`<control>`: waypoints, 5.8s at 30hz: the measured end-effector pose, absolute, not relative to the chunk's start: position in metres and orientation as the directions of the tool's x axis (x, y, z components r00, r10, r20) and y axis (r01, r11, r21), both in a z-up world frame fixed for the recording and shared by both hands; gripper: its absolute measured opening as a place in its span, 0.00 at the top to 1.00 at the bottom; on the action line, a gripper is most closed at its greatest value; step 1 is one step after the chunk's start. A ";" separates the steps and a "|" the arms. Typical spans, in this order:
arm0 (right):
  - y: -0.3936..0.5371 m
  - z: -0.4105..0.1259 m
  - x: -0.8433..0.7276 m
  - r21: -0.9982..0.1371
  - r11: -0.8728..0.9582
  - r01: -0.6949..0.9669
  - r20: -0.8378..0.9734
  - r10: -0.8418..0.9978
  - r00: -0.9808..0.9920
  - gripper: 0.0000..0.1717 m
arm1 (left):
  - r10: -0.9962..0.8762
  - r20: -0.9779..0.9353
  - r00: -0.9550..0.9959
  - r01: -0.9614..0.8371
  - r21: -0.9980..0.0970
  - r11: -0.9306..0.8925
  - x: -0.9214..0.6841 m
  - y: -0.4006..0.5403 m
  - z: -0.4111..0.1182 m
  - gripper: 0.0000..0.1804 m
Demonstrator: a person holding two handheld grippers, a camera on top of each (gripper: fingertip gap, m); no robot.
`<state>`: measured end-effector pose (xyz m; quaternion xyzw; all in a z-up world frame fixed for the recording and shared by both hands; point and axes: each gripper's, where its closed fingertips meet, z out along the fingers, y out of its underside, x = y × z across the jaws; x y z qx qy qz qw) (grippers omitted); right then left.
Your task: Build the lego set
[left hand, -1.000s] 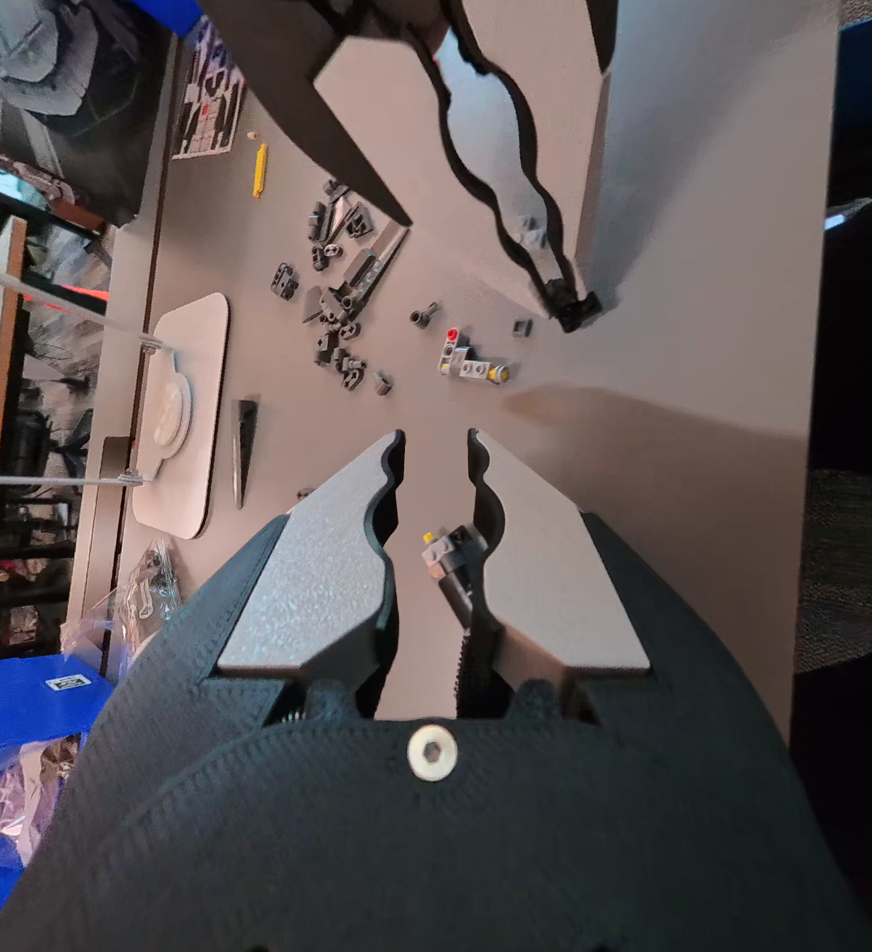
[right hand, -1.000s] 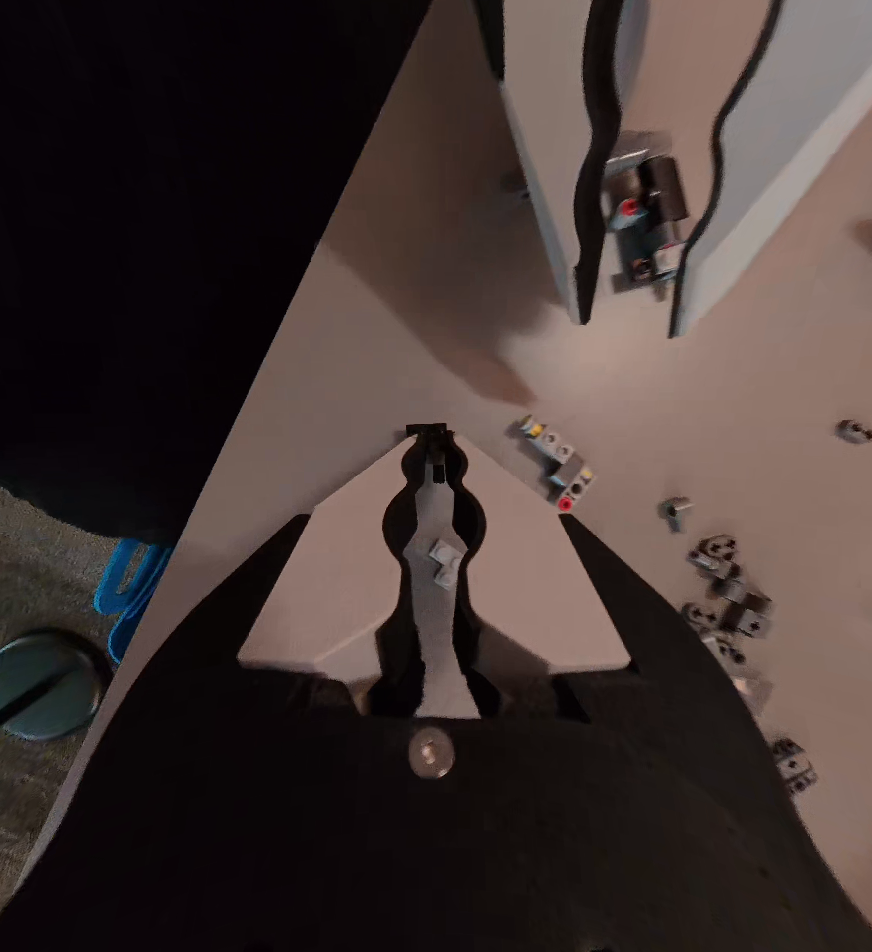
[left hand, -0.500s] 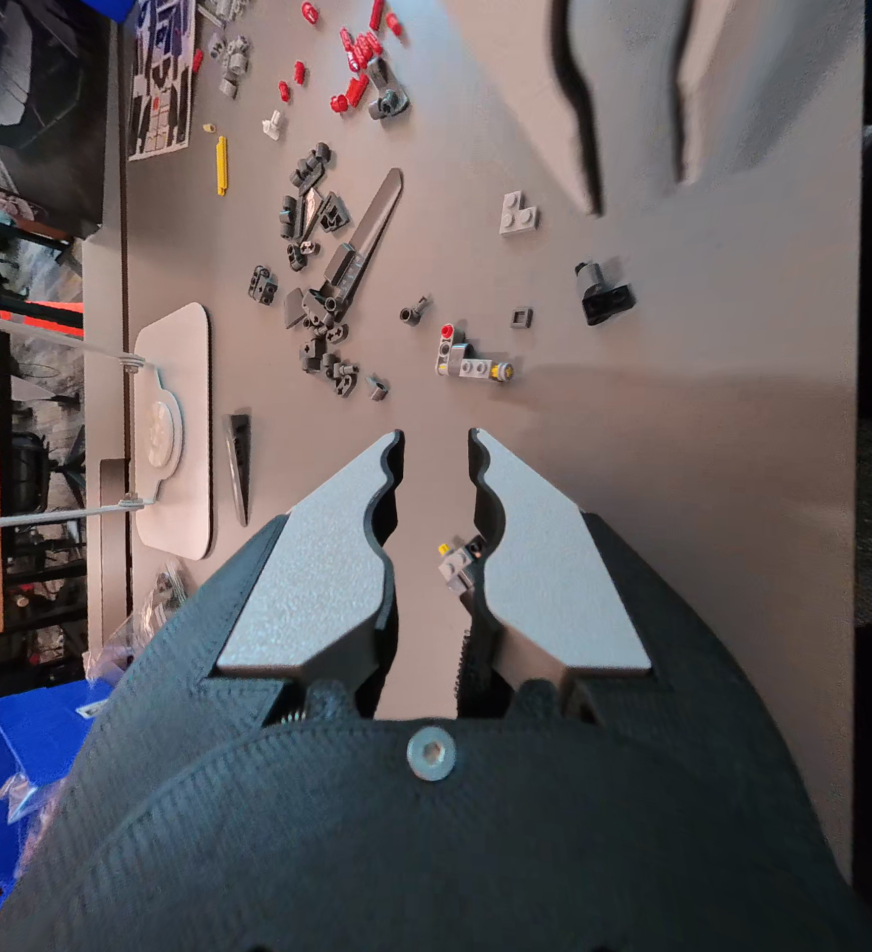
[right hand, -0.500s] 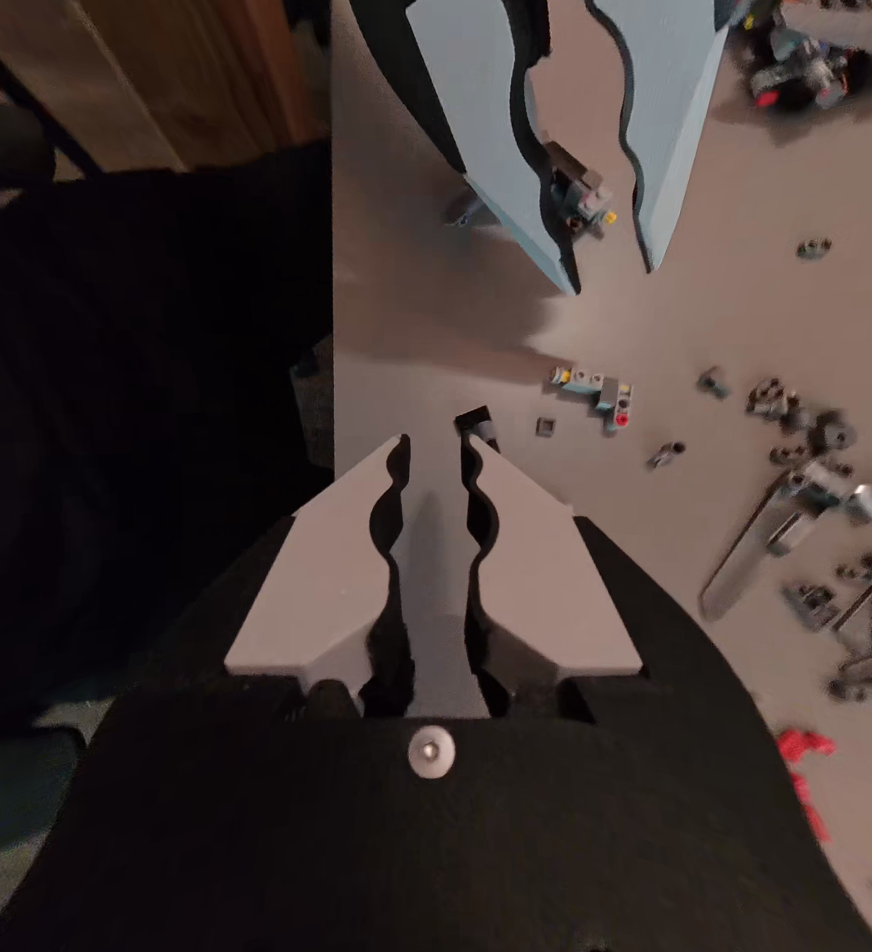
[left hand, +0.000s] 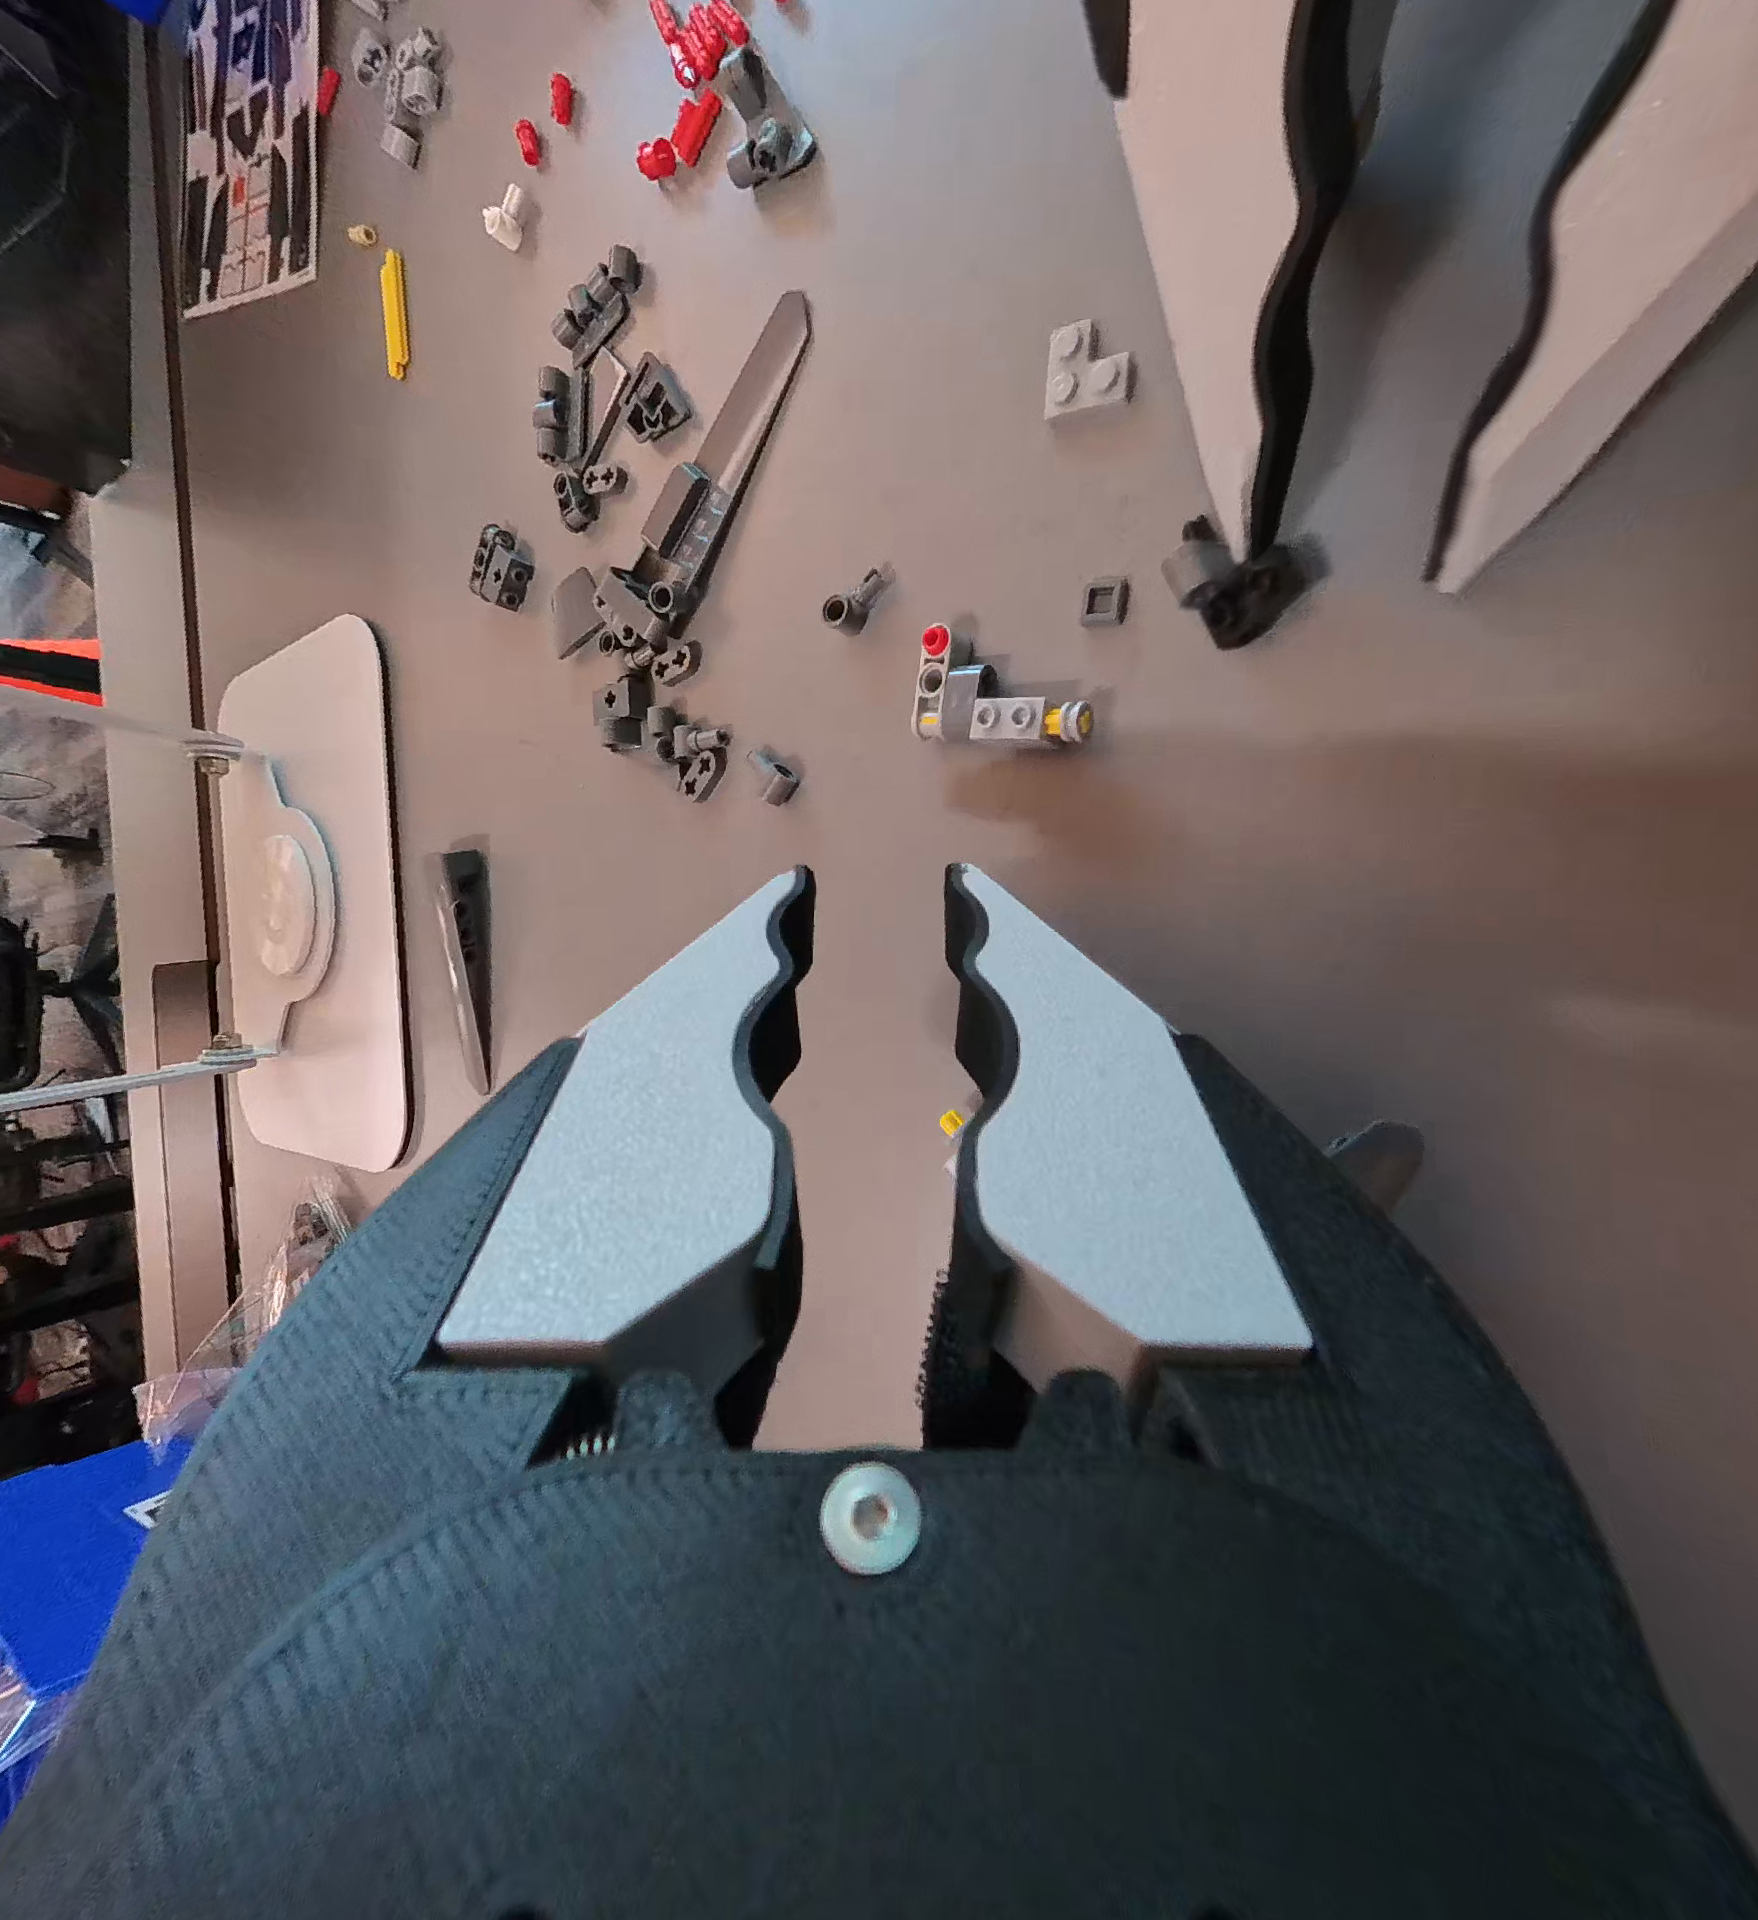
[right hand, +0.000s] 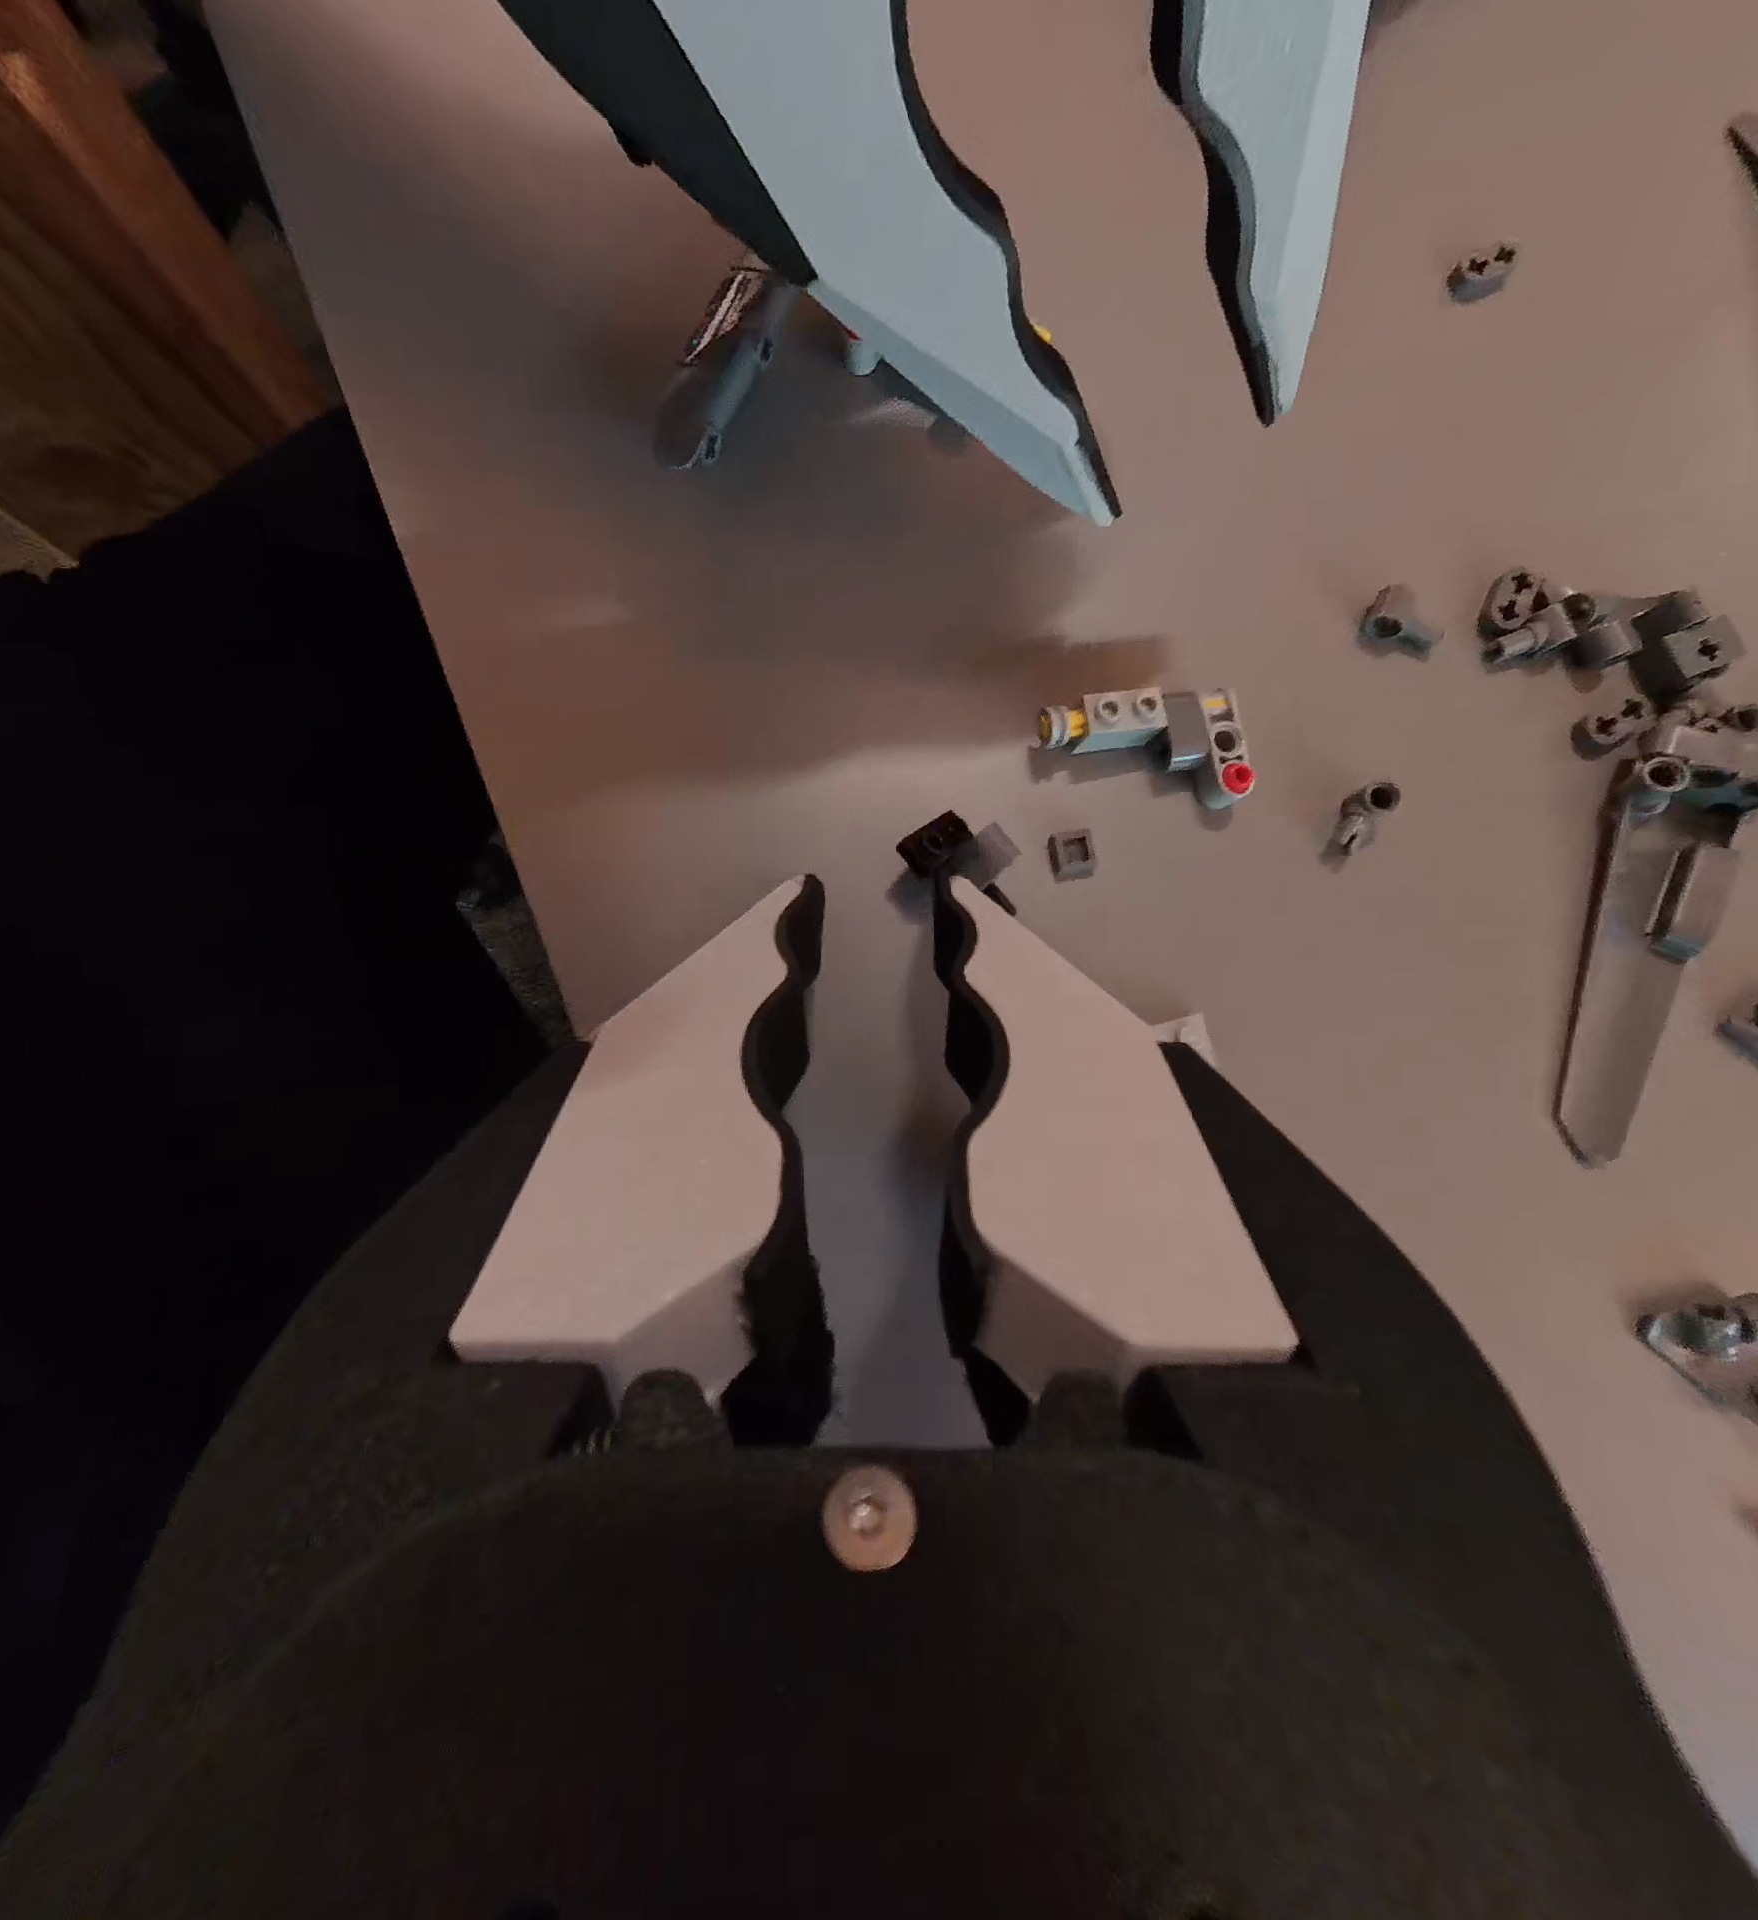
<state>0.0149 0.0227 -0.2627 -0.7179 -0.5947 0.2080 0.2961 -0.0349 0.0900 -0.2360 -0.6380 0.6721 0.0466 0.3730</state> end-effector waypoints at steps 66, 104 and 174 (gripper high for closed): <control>0.027 -0.245 0.025 -0.735 0.038 0.677 0.197 0.967 0.161 0.90 | -0.819 -0.573 0.011 -0.900 -0.363 0.242 0.002 0.034 -0.248 0.97; 0.027 -0.255 0.017 -0.738 0.059 0.673 0.108 0.994 0.031 0.97 | -0.935 -0.354 -0.019 -0.896 -0.409 0.173 0.001 0.082 -0.260 0.83; 0.062 -0.107 0.008 -0.986 -0.024 -0.163 -0.055 0.980 0.190 0.97 | -0.641 -0.582 0.501 -0.441 -0.809 0.389 0.010 0.071 -0.120 0.89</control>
